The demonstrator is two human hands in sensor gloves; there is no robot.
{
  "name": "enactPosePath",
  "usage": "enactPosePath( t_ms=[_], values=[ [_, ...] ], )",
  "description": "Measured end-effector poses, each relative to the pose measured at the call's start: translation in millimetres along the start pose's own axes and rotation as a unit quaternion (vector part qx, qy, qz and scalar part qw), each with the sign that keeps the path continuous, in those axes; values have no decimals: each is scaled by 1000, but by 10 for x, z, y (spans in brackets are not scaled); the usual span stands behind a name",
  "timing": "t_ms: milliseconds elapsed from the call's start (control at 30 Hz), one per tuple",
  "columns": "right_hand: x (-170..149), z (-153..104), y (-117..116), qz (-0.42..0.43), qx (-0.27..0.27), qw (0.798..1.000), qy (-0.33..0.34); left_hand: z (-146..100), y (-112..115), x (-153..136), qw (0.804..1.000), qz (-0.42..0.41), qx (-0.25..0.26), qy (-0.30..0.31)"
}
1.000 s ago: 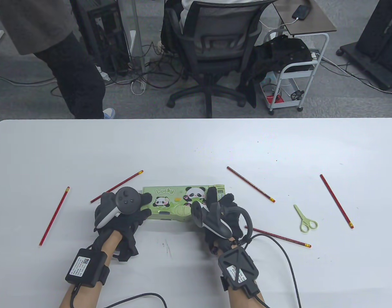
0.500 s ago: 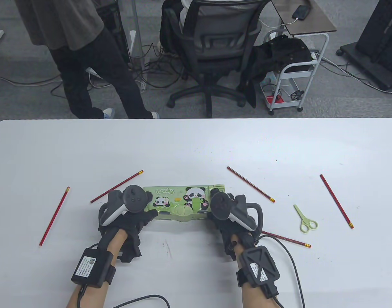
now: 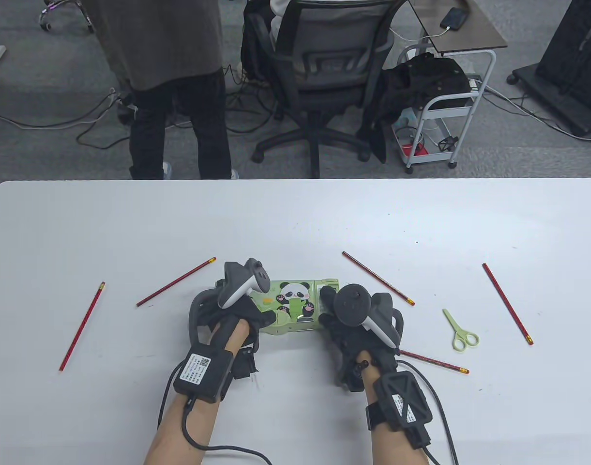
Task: Organize multifunction pencil case
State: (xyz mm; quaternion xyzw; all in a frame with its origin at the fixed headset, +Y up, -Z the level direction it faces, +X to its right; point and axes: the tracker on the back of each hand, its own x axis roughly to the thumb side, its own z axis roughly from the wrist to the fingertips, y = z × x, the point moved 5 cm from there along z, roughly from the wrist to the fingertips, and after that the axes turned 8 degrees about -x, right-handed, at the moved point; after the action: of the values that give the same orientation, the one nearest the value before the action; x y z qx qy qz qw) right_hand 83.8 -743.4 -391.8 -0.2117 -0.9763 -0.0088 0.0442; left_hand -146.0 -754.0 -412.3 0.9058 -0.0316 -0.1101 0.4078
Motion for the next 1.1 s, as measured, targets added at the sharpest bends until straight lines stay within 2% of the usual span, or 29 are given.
enactPosePath(
  t_ms=[267, 367, 467, 600, 633, 733, 867, 900, 1000, 1100],
  values=[
    [61, -1, -6, -32, 7, 999, -4, 13, -4, 62, 1000, 0, -20, -11],
    [96, 22, 1, -46, 15, 999, -5, -7, -24, 17, 1000, 18, 10, -5],
    [117, -10, -9, -52, -2, 999, -10, -48, -85, -32, 998, 49, 45, 10],
    [103, -11, -8, -48, -1, 999, -15, -56, -140, -186, 995, 26, 73, 62],
    [100, -8, -7, -48, 0, 999, -15, -67, -153, -237, 992, 26, 98, 73],
    [104, -6, -5, -49, 2, 999, -14, -66, -127, -357, 983, 55, 133, 112],
    [107, -12, -6, -52, 0, 999, -12, 10, -11, -546, 971, -28, 153, 182],
    [103, -6, -1, -49, 1, 999, -12, 18, -5, -579, 964, -34, 171, 200],
    [99, -4, -2, -45, 4, 999, -13, 63, 67, -641, 962, -53, 149, 220],
    [103, -9, -1, -46, 4, 999, -12, 111, 114, -706, 951, -103, 144, 255]
  ],
)
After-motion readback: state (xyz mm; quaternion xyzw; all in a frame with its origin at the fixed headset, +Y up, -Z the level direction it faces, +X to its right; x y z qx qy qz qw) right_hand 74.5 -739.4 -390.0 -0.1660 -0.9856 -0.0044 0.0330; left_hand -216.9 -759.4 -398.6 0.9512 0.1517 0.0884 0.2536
